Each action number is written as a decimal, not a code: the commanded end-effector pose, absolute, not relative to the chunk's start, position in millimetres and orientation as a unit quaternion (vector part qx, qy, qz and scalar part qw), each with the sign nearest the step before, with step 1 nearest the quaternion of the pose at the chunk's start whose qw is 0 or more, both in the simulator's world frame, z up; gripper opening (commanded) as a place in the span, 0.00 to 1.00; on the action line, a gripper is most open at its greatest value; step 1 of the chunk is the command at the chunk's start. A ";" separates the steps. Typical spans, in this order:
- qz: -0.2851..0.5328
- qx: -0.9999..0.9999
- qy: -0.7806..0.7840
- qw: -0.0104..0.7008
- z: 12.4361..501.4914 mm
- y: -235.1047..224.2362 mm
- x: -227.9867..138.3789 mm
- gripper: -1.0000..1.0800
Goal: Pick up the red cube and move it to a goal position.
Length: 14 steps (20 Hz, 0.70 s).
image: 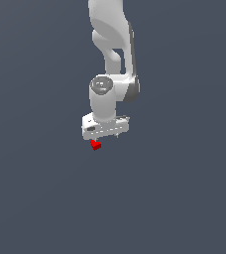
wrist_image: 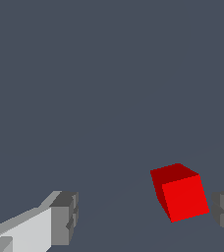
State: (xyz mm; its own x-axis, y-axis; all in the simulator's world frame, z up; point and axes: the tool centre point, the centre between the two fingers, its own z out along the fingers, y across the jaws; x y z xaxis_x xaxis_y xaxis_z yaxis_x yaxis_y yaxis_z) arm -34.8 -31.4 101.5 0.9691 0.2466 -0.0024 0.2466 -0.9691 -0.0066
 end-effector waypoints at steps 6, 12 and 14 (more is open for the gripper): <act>0.001 -0.981 -0.195 0.002 57.7 -62.6 -46.0 0.96; 0.000 -0.972 -0.233 0.001 33.7 -80.5 -48.8 0.96; 0.000 -0.970 -0.242 0.001 28.2 -84.6 -49.1 0.96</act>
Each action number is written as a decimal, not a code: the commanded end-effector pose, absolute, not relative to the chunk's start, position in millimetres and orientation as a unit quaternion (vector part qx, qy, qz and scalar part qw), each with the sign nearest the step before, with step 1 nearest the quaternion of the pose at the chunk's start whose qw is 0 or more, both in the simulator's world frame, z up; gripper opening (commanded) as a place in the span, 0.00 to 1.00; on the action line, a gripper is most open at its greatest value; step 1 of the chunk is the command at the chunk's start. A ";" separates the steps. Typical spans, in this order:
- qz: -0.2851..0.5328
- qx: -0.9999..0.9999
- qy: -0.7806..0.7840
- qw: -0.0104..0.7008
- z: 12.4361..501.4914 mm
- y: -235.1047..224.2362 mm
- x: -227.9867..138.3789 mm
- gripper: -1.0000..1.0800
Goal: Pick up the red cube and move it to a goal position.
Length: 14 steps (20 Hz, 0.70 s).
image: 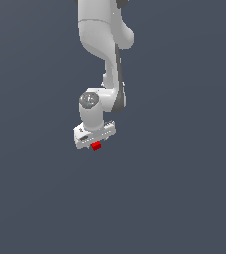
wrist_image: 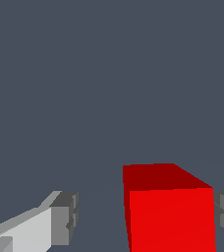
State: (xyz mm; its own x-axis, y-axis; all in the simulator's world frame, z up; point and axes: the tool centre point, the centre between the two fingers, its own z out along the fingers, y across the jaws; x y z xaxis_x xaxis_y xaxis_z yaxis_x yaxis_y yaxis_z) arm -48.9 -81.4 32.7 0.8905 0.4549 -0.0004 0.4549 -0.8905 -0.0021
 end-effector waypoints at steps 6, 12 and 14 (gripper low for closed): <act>0.000 -0.967 -0.255 0.000 20.0 -91.1 -48.7 0.96; 0.000 -0.967 -0.255 0.000 20.0 -91.1 -48.3 0.00; 0.000 -0.967 -0.255 0.000 20.0 -91.1 -48.3 0.00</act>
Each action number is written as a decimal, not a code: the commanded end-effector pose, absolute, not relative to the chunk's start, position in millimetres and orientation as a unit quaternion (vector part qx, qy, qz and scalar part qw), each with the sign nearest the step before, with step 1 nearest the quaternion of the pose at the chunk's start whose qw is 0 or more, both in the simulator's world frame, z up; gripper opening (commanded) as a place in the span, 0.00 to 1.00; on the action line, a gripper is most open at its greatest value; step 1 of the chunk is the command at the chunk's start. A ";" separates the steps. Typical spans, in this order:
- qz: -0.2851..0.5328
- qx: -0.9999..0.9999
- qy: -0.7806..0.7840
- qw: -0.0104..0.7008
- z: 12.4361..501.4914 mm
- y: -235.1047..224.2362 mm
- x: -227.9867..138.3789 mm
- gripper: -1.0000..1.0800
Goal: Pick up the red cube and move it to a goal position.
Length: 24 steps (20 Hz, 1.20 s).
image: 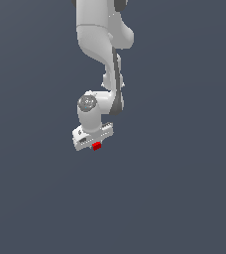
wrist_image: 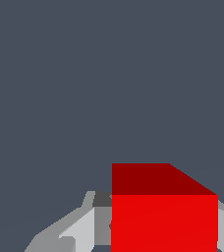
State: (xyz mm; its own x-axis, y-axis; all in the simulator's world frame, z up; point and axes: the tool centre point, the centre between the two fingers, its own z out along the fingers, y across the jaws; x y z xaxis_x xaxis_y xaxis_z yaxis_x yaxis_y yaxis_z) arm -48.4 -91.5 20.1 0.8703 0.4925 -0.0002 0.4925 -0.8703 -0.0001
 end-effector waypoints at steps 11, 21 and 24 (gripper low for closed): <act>0.000 -0.967 -0.255 0.000 30.1 -86.6 -44.2 0.00; 0.000 -0.967 -0.255 0.000 88.9 -56.8 -18.9 0.00; 0.000 -0.967 -0.255 0.000 115.2 -43.8 -7.5 0.00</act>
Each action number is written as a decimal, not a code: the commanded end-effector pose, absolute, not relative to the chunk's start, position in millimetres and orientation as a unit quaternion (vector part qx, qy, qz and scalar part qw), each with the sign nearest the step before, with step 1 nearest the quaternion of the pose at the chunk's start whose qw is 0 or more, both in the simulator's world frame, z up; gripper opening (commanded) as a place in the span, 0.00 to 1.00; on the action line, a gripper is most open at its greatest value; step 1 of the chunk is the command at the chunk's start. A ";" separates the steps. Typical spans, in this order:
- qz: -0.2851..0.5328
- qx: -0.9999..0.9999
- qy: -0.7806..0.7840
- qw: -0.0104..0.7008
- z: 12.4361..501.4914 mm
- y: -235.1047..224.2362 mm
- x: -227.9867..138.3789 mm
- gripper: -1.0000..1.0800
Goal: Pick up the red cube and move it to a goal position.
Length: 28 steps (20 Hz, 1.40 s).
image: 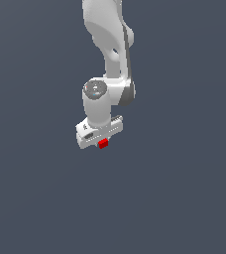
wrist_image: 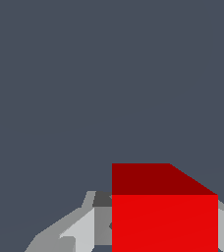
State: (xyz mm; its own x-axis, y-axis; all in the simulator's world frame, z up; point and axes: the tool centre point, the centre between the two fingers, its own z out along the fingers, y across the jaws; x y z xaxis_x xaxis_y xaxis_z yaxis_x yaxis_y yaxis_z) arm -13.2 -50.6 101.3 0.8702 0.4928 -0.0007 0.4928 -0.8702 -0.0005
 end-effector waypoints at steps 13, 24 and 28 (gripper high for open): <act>0.000 -0.967 -0.255 0.000 234.0 15.2 47.1 0.00; 0.000 -0.967 -0.255 0.000 295.4 45.1 78.6 0.00; 0.000 -0.967 -0.255 0.000 305.6 50.1 84.4 0.00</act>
State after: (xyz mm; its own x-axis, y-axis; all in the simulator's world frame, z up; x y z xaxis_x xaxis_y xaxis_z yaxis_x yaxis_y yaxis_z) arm 82.2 48.4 301.5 0.8701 0.4928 0.0003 0.4928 -0.8701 -0.0003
